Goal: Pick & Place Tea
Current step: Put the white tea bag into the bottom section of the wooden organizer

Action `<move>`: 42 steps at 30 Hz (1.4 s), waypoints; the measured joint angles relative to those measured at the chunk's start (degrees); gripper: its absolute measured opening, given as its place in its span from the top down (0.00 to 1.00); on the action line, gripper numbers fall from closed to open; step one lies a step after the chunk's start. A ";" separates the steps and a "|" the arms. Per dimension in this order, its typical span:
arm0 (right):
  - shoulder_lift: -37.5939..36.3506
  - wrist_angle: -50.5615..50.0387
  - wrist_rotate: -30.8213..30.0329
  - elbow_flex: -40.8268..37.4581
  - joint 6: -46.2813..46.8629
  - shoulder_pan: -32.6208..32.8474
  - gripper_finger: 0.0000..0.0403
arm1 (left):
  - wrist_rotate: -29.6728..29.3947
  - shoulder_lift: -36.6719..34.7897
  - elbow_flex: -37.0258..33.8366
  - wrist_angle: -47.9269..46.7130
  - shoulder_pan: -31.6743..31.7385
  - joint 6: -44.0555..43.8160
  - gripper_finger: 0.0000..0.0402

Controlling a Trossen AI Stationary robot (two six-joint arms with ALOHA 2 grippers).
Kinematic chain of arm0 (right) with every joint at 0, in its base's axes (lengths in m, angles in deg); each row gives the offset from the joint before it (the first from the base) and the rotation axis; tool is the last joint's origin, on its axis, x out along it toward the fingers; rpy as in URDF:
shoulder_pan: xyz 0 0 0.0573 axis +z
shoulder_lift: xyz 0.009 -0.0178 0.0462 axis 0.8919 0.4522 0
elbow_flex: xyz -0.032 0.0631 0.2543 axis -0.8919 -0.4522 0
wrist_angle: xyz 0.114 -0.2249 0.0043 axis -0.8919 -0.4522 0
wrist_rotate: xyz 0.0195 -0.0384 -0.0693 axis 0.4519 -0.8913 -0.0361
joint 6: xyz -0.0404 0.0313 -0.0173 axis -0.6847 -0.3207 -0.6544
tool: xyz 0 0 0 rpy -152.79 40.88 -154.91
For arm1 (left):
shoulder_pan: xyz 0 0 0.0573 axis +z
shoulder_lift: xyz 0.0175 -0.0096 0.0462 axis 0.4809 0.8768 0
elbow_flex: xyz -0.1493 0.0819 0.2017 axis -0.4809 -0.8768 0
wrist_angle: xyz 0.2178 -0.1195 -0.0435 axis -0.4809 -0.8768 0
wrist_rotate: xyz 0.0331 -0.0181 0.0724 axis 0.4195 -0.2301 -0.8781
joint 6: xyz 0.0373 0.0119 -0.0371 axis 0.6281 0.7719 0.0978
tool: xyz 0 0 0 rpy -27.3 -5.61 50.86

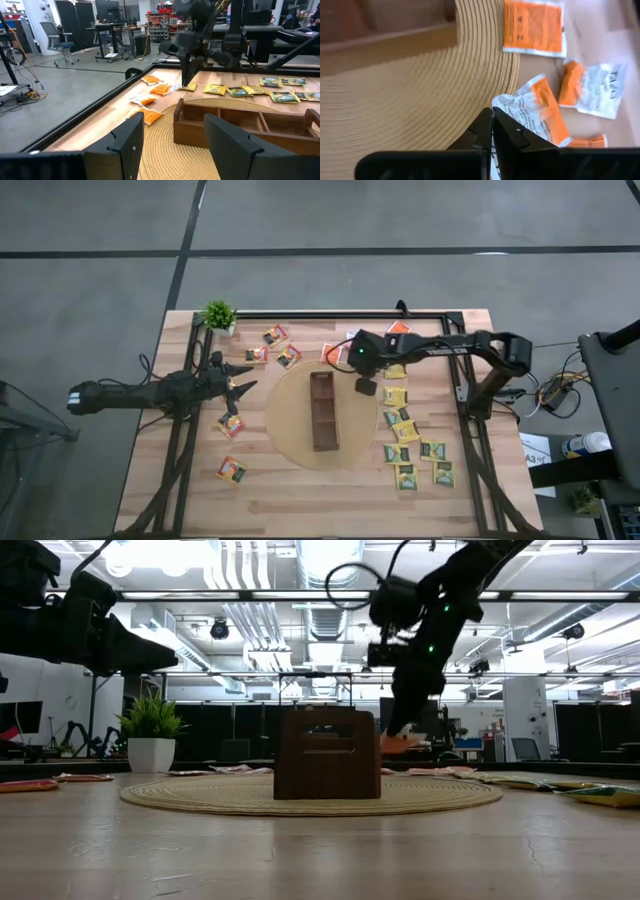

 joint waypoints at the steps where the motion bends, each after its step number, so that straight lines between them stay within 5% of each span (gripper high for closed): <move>1: -1.05 0.02 0.01 -0.13 -0.16 0.08 0.98 | 0.01 0.00 0.01 0.00 0.00 -0.01 0.50; 9: -10.11 -1.28 2.07 -0.17 0.78 0.26 0.98 | 0.01 0.02 0.01 0.00 0.00 -0.01 0.50; 19: -15.59 -7.03 24.10 4.70 2.95 0.40 0.98 | 0.02 0.00 -0.01 0.00 -0.04 -0.02 0.50; 33: -8.38 -9.76 35.28 9.93 4.56 8.26 0.98 | 0.02 0.02 0.01 0.00 -0.02 0.00 0.50; 42: -5.92 -11.04 36.05 12.48 -7.21 11.54 0.98 | 0.02 0.02 0.01 0.00 0.02 0.00 0.50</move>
